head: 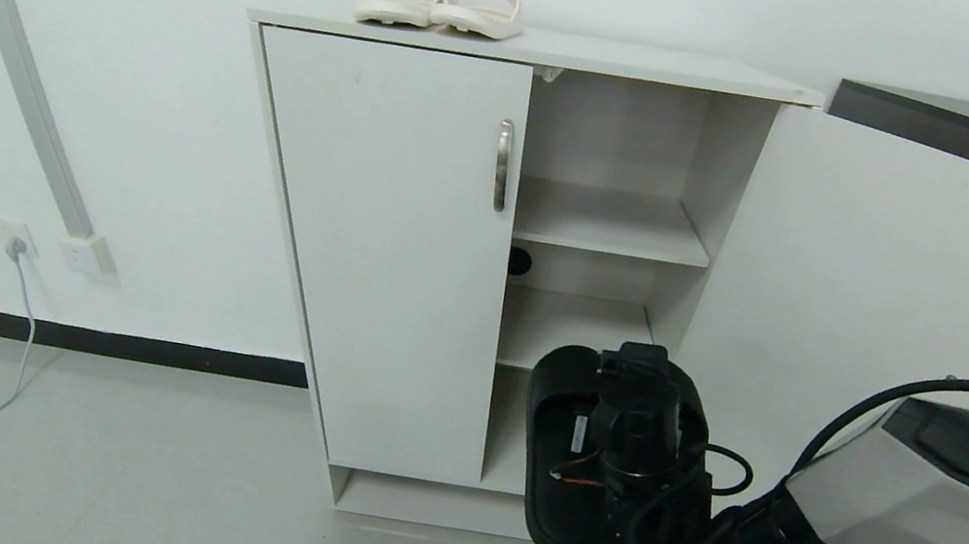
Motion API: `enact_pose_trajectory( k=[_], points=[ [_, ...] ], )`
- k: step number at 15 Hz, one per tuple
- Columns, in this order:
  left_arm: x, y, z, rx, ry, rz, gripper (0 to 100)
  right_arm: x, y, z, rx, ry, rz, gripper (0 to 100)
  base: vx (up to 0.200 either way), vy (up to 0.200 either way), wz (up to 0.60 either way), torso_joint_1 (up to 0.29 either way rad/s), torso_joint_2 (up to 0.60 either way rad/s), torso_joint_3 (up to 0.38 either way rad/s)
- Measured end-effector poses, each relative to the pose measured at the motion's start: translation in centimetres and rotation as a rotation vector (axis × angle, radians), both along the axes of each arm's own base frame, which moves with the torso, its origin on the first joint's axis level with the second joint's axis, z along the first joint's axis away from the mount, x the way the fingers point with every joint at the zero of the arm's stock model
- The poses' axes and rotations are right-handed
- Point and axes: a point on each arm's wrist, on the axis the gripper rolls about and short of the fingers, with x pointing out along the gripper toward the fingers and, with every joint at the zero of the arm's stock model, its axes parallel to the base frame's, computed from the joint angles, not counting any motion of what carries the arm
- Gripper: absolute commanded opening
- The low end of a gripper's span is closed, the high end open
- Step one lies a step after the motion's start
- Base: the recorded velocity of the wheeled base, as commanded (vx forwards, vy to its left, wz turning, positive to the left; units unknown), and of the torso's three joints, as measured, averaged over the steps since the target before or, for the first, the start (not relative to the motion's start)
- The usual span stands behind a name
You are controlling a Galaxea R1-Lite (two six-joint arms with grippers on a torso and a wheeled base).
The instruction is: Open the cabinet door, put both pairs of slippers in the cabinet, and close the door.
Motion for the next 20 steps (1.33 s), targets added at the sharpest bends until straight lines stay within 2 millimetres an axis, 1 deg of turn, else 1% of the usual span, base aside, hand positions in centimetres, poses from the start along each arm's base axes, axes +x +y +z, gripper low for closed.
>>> enact_pose_trajectory(
  k=[6, 9, 20],
  points=[
    [0.0, 0.0, 0.0, -0.003, 0.001, 0.001, 0, 0.4, 0.4, -2.0, -0.020, 0.029, 0.023, 0, 0.000, 0.000, 0.00, 0.000, 0.00, 0.000],
    [0.0, 0.0, 0.0, -0.002, 0.001, 0.001, 0, 0.5, 0.5, -2.5, -0.028, 0.038, 0.023, 0, 0.000, 0.000, 0.00, 0.002, 0.00, -0.163],
    [0.0, 0.0, 0.0, -0.004, 0.001, 0.000, 0, 1.5, 1.5, -2.7, -0.002, 0.005, 0.028, 0, 0.000, 0.000, 0.00, 0.004, 0.00, -0.183]
  ],
)
